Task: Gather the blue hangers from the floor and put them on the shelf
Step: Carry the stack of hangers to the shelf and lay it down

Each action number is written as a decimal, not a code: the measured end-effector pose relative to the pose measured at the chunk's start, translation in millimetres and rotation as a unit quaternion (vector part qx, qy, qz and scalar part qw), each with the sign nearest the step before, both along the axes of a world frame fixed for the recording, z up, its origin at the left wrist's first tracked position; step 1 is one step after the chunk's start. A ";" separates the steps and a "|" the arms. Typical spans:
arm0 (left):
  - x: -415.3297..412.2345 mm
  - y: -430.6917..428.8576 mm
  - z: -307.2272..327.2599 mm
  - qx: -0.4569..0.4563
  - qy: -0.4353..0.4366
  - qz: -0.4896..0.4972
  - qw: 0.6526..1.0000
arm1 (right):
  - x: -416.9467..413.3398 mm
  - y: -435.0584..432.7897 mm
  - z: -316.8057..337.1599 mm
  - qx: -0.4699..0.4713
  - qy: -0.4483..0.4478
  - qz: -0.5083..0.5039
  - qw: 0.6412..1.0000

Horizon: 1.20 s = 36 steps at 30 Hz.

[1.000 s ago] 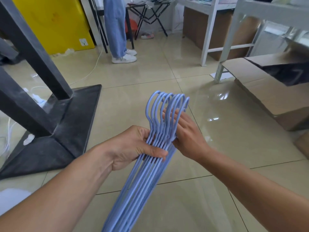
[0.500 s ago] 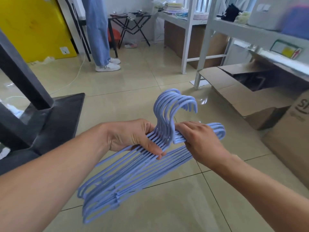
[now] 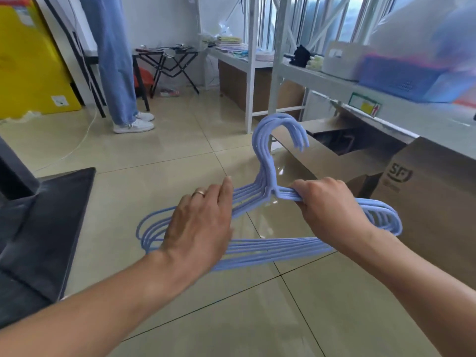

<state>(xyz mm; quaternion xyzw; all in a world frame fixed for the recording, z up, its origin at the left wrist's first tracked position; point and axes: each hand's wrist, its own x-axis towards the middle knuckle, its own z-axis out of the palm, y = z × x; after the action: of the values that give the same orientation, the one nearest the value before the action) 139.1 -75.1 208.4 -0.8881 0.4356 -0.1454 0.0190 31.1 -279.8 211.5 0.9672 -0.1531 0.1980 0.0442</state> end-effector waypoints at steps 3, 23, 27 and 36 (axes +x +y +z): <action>16.1 -11.9 -3.3 -0.022 -0.035 -0.022 0.999 | -2.0 -2.2 5.7 -0.022 0.020 -0.054 0.998; 25.2 -77.3 19.5 -0.091 0.109 -0.117 0.983 | -14.0 -33.9 39.1 -0.022 0.107 -0.122 0.987; 44.5 -103.0 33.0 -0.084 0.108 -0.136 0.981 | -3.6 -48.4 57.1 0.000 0.126 -0.134 0.983; 68.8 -149.2 180.9 -0.034 0.175 -0.150 0.972 | 17.7 -82.4 209.2 0.068 0.196 -0.180 0.961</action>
<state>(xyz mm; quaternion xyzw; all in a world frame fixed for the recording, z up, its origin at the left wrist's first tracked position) 207.9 -224.3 389.3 -0.8241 0.5556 -0.0036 -0.1102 48.8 -362.3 420.8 0.9441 -0.3264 -0.0179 0.0423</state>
